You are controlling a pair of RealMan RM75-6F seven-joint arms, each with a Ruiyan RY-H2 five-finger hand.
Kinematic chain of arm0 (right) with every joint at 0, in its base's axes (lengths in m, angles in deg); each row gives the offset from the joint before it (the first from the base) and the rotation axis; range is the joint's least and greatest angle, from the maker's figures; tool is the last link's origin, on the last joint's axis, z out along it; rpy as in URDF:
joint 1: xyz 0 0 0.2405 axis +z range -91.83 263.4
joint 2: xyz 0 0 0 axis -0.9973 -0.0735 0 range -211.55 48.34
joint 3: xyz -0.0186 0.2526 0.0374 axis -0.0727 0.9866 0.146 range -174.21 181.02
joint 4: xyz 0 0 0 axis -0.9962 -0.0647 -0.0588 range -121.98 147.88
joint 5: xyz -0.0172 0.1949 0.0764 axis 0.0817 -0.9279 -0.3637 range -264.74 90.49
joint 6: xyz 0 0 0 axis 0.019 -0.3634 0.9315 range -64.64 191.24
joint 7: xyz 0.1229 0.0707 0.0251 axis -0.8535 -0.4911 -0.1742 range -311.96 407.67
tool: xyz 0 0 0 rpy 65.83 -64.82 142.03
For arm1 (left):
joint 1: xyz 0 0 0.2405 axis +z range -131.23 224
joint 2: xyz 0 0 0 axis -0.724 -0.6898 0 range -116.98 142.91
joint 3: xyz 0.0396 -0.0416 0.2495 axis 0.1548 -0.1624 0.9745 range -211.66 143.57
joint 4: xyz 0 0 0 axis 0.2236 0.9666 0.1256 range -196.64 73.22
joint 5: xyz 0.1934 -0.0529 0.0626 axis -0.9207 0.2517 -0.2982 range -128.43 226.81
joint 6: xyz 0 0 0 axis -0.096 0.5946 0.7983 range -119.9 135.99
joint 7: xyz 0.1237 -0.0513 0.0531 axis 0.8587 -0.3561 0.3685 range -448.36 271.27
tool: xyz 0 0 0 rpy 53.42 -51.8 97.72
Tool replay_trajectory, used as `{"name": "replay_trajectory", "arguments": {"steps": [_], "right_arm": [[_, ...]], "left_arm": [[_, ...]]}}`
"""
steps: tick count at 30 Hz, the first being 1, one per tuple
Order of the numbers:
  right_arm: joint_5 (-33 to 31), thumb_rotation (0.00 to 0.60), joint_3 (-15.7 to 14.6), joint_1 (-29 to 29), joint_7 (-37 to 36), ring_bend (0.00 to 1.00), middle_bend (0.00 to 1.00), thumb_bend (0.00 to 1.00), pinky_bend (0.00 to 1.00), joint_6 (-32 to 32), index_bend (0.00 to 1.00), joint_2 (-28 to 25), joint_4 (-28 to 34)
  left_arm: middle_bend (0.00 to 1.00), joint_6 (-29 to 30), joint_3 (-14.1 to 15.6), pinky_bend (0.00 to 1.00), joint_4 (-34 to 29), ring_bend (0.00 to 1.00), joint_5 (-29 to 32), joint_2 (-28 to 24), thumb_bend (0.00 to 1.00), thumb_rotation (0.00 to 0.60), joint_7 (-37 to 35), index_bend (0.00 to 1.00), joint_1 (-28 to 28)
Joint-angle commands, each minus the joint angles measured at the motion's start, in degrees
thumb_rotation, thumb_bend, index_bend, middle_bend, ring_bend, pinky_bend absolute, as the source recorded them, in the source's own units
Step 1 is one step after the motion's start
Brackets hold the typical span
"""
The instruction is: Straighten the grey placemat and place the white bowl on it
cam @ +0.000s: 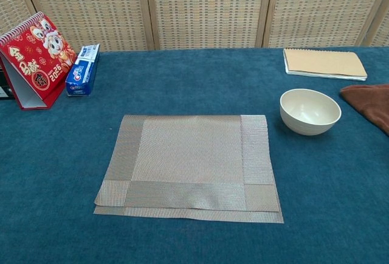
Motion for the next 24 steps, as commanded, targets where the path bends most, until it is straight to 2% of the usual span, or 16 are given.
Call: {"name": "replay_trajectory", "arguments": {"steps": [1,10,16,24], "right_arm": [[0.14,0.600,-0.05,-0.03,-0.21,0.00,0.00,0.09,0.00,0.00,0.11,-0.16,0.14],[0.34,0.600,-0.42,0.04,0.03,0.00,0.00,0.09,0.00,-0.40,0.11,0.01,0.19],[0.43,0.600,-0.47,0.06,-0.16,0.00,0.00,0.09,0.00,-0.49,0.11,-0.06,0.30],[0.68,0.600,-0.42,-0.03,-1.59,0.00,0.00,0.09,0.00,-0.44,0.11,-0.88,0.96]], "left_arm": [[0.00,-2.37,0.99,0.00,2.06,0.00,-1.20,2.99,0.14,0.600,1.29,0.43,-1.42],[0.00,-6.39,0.93,0.00,7.12,0.00,-1.83,10.50,0.16,0.600,2.57,0.53,-4.40],[0.00,-8.83,1.19,0.00,7.75,0.00,-1.59,13.25,0.24,0.600,4.82,0.53,-5.90],[0.00,-12.92,0.69,0.00,9.46,0.00,0.41,18.07,0.26,0.600,8.25,0.52,-8.21]]}}
